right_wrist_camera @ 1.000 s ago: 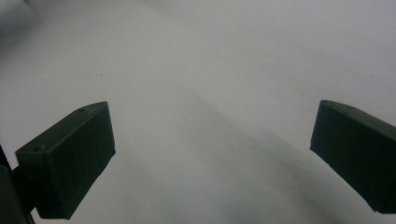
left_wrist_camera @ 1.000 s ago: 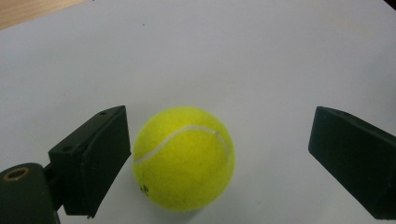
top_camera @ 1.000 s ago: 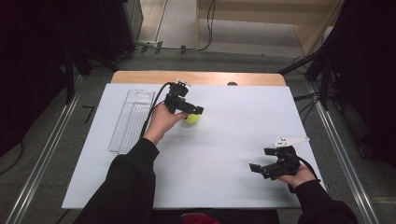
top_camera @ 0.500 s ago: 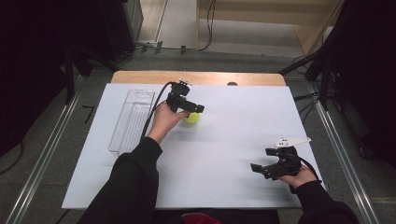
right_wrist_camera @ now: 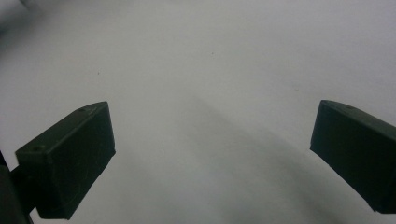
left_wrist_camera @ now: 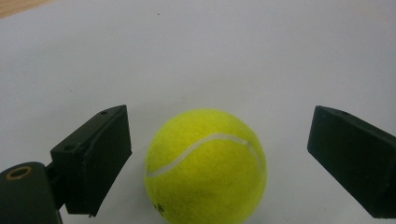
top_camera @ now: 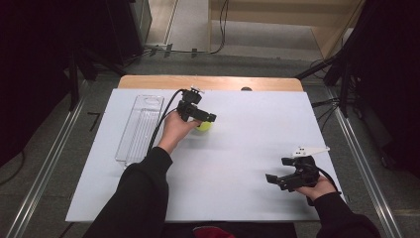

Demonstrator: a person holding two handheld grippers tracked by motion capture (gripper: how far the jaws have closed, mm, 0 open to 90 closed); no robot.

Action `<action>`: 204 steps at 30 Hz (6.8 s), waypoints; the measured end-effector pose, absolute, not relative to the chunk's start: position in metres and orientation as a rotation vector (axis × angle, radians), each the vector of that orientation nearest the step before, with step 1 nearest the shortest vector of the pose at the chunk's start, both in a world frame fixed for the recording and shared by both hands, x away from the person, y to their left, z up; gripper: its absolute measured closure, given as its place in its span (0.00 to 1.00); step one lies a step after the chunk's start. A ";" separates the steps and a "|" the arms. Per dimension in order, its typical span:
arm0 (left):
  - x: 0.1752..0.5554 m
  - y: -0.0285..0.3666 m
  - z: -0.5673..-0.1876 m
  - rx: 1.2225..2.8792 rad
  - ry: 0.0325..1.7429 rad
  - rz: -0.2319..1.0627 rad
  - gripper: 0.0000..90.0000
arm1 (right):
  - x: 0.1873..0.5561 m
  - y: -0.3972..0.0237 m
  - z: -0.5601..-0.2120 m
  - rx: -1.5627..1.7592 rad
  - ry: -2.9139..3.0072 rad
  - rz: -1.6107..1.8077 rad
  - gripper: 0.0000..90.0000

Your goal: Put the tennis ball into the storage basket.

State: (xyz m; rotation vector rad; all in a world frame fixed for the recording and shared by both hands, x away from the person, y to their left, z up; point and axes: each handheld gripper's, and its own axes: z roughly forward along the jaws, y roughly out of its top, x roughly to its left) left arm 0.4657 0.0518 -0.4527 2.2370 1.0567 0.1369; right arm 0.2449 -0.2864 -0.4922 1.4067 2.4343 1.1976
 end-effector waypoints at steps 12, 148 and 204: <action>0.466 0.054 -0.461 2.232 1.070 0.137 0.07 | 0.245 -0.285 -0.493 1.402 2.438 1.197 0.00; 0.440 0.070 -0.396 2.253 0.954 0.061 0.30 | 0.244 -0.285 -0.494 1.396 2.456 1.191 0.00; 0.437 0.131 -0.388 2.186 1.087 0.083 0.30 | 0.248 -0.282 -0.490 1.344 2.504 1.202 0.00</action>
